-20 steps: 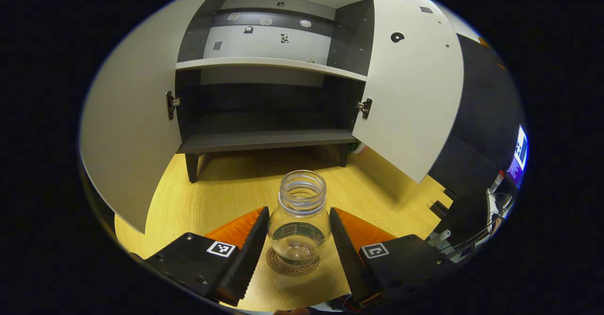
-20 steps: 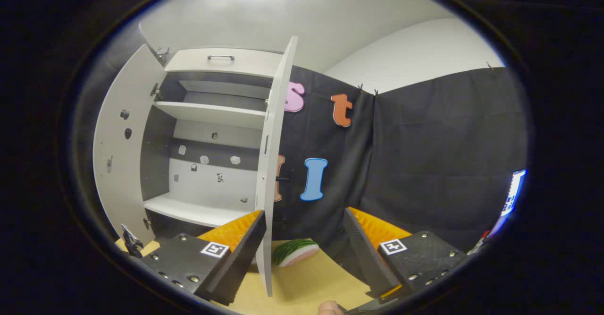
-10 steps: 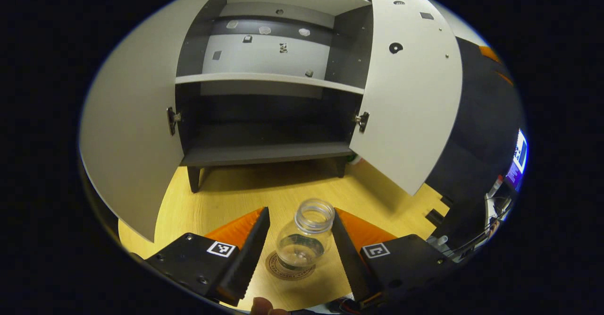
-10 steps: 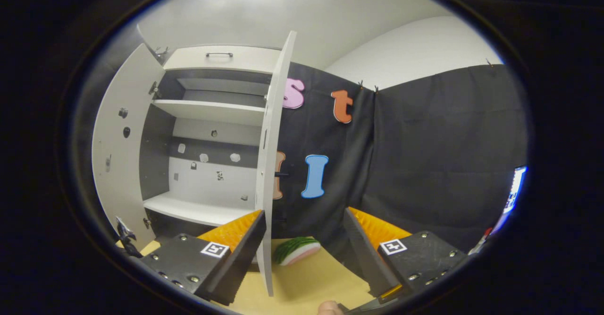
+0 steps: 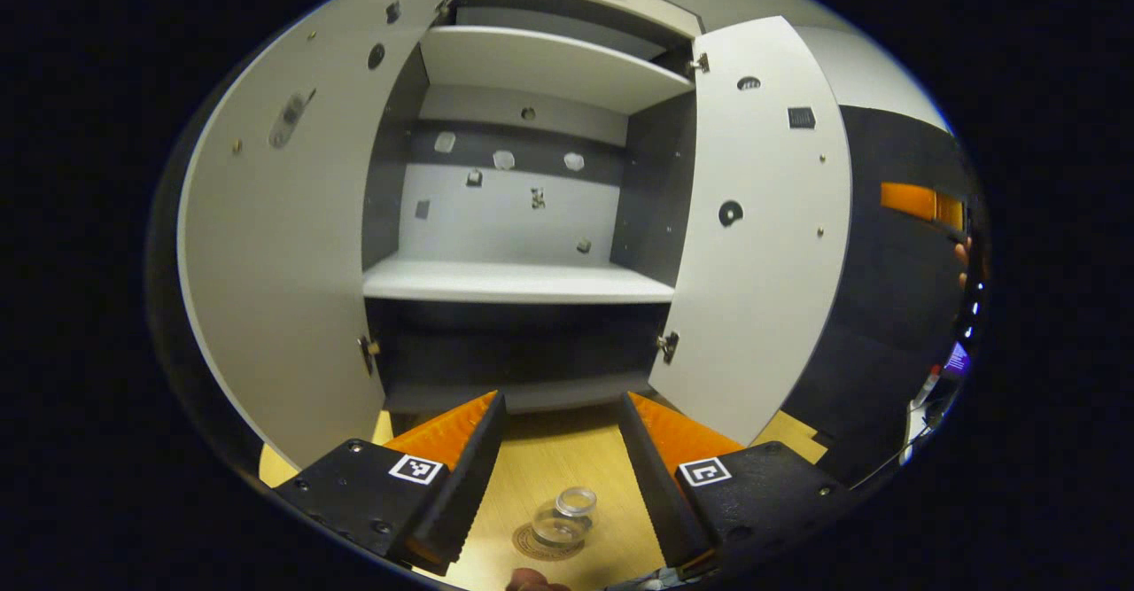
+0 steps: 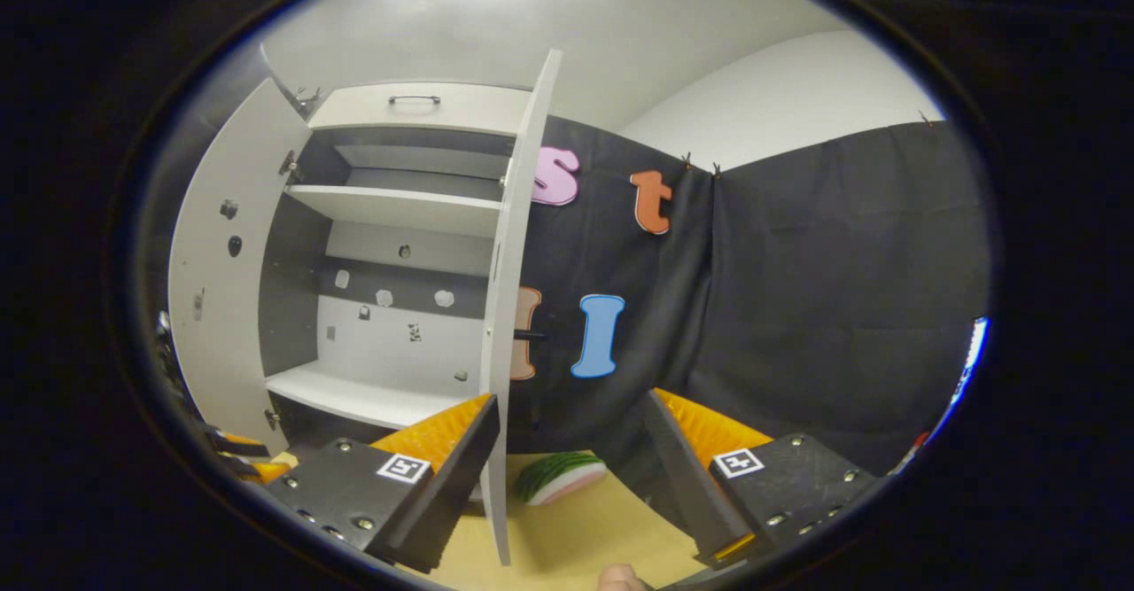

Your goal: Grasp the bottle in the cabinet with the left hand and place it on the coaster, then close the right door with the right hand and the left door with the left hand.

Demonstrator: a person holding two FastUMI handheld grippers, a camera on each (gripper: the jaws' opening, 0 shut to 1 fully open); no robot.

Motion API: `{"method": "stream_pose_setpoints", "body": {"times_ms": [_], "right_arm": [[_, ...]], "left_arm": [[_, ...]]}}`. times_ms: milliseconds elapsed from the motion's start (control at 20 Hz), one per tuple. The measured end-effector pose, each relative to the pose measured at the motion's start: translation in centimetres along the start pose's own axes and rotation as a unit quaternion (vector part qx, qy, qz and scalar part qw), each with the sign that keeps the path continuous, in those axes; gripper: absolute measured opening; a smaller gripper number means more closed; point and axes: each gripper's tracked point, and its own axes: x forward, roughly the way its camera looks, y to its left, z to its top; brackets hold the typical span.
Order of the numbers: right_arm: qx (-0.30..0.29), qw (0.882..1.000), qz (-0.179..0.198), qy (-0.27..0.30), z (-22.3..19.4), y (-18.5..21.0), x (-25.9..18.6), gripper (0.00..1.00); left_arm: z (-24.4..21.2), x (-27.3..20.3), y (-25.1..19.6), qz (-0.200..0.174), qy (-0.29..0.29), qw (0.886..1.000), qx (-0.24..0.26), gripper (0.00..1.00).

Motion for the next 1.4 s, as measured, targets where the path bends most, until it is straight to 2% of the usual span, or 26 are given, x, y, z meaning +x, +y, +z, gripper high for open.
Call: {"method": "stream_pose_setpoints", "body": {"times_ms": [250,500,550,600,700,750,800,850,900,950,1000,1050,1100,1150,1400], "right_arm": [[0.001,1.000,0.004,-0.006,0.0,-0.3,3.1,1.00],[0.002,1.000,0.019,-0.009,0.1,0.0,5.0,1.00],[0.003,1.000,0.027,-0.013,0.3,0.2,5.2,0.99],[0.006,0.999,0.035,-0.011,0.3,0.4,5.3,0.99],[0.023,0.998,0.058,-0.005,0.1,1.2,5.2,0.98],[0.028,0.997,0.070,-0.003,0.1,1.7,5.2,0.93],[0.028,0.996,0.082,-0.004,0.3,2.3,5.2,0.98],[0.026,0.995,0.093,-0.005,0.3,3.1,5.2,0.98],[0.024,0.994,0.105,-0.005,0.4,3.9,5.1,0.98],[0.023,0.993,0.117,-0.007,0.6,4.7,5.0,0.98],[0.027,0.992,0.127,-0.012,1.2,5.5,5.0,0.98],[0.031,0.990,0.135,-0.017,1.6,6.1,5.1,0.98],[0.034,0.989,0.143,-0.017,1.9,6.8,5.2,0.98],[0.036,0.988,0.152,-0.017,1.9,7.3,5.3,0.98],[0.045,0.983,0.177,-0.020,2.6,9.7,5.9,0.98]], "left_arm": [[9.3,-2.8,1.7,0.056,-0.072,0.996,0.015,0.91],[13.7,-5.4,3.3,0.102,-0.104,0.989,0.003,0.95],[14.1,-5.6,3.6,0.108,-0.108,0.988,0.001,0.91],[14.1,-6.0,3.8,0.114,-0.108,0.988,0.000,0.95],[14.1,-6.3,4.1,0.120,-0.109,0.987,-0.003,0.95],[14.2,-6.4,4.1,0.121,-0.110,0.987,-0.004,0.91],[14.2,-6.4,4.0,0.120,-0.110,0.987,-0.006,0.91],[14.3,-6.4,3.9,0.119,-0.111,0.987,-0.007,0.95],[14.2,-6.4,3.8,0.118,-0.112,0.987,-0.008,0.95],[14.3,-6.4,3.7,0.116,-0.112,0.987,-0.009,0.95],[14.3,-6.5,3.7,0.116,-0.113,0.987,-0.009,0.91],[14.3,-6.7,3.8,0.117,-0.115,0.986,-0.009,0.96],[14.2,-7.0,3.9,0.119,-0.115,0.986,-0.010,0.95],[14.1,-7.3,4.2,0.122,-0.115,0.986,-0.011,0.91],[13.1,-9.4,6.1,0.151,-0.109,0.982,-0.021,0.91]]}}
